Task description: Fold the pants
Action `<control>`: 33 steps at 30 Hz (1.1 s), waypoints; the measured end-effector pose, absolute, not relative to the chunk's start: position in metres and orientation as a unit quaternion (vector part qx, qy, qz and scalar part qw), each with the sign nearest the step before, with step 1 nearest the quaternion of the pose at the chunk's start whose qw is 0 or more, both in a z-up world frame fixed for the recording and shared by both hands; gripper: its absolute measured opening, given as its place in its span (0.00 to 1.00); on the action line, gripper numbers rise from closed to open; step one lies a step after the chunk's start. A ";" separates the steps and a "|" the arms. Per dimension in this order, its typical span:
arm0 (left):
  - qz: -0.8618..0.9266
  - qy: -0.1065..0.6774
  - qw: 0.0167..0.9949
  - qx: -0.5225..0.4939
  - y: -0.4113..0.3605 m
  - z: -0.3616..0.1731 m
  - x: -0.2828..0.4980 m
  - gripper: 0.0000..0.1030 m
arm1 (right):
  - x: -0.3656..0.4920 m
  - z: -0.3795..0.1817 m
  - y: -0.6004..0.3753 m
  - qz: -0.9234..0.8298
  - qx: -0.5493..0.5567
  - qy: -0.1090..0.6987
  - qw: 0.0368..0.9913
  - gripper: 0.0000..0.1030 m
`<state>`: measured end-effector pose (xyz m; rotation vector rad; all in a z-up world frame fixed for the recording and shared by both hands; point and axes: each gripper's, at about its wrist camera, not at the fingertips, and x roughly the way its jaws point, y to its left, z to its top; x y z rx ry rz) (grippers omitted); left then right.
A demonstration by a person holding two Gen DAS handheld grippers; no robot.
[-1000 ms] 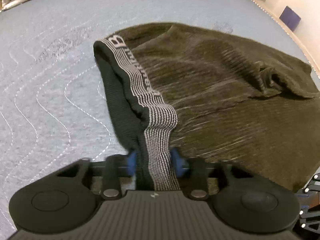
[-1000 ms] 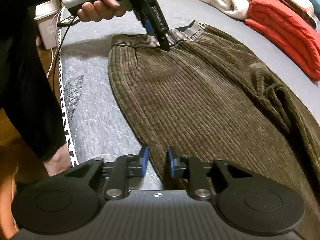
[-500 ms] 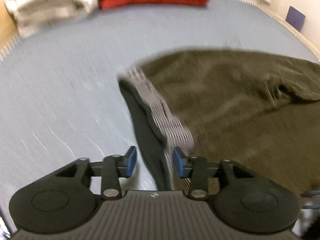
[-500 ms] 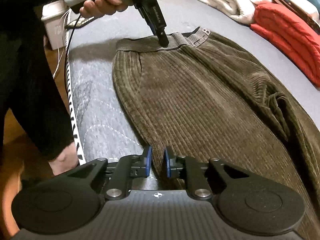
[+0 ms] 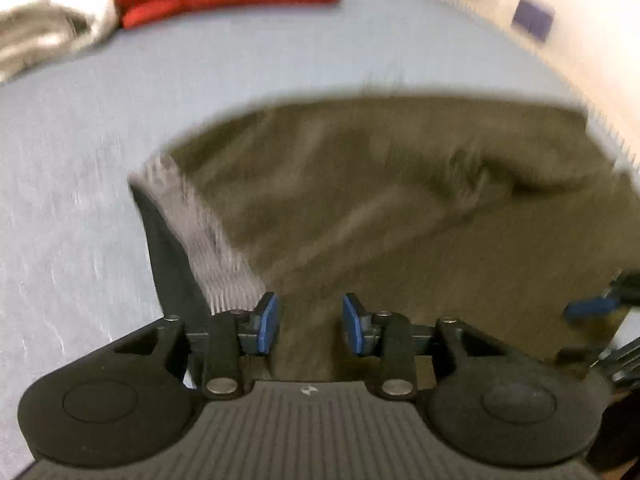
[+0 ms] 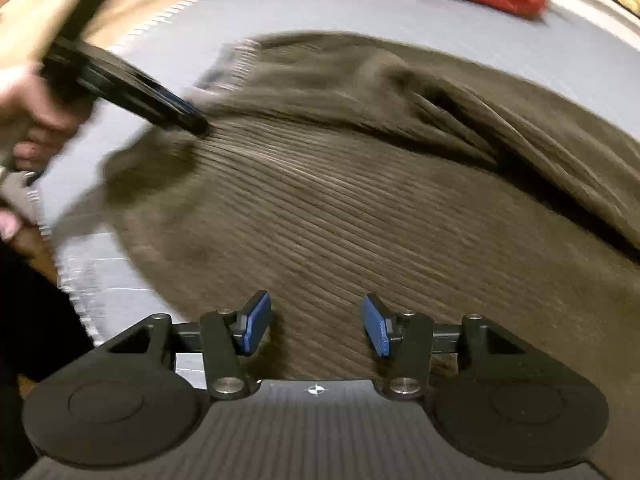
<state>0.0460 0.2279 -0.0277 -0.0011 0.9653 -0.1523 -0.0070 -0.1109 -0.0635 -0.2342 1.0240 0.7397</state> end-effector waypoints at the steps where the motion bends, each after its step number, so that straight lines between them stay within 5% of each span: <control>1: -0.071 0.448 0.891 -0.001 0.227 -0.019 0.050 0.41 | -0.003 -0.061 -0.115 0.337 -0.099 0.479 0.804 0.52; 7: -0.028 0.398 0.917 0.022 0.227 0.005 0.110 0.43 | 0.020 -0.043 -0.139 0.279 -0.033 0.479 0.832 0.55; 11: 0.008 0.398 0.916 0.042 0.237 -0.020 0.164 0.48 | 0.031 -0.030 -0.149 0.263 -0.010 0.472 0.841 0.56; 15: 0.021 0.409 0.910 0.071 0.246 -0.051 0.205 0.63 | 0.039 -0.021 -0.164 0.248 0.008 0.465 0.850 0.58; 20: 0.012 0.418 0.904 0.090 0.261 -0.081 0.229 0.67 | 0.051 -0.013 -0.188 0.218 0.035 0.459 0.861 0.60; 22: 0.005 0.425 0.902 0.075 0.269 -0.087 0.233 0.57 | 0.054 -0.011 -0.199 0.207 0.045 0.458 0.863 0.60; 23: -0.008 0.431 0.900 0.067 0.270 -0.087 0.233 0.23 | 0.056 -0.010 -0.204 0.201 0.050 0.459 0.864 0.60; 24: -0.025 0.435 0.898 0.062 0.268 -0.085 0.233 0.16 | 0.058 -0.009 -0.208 0.196 0.055 0.459 0.865 0.60; 33: -0.047 0.324 0.933 0.150 0.219 -0.008 0.131 0.09 | 0.081 -0.004 -0.240 0.133 0.091 0.449 0.879 0.60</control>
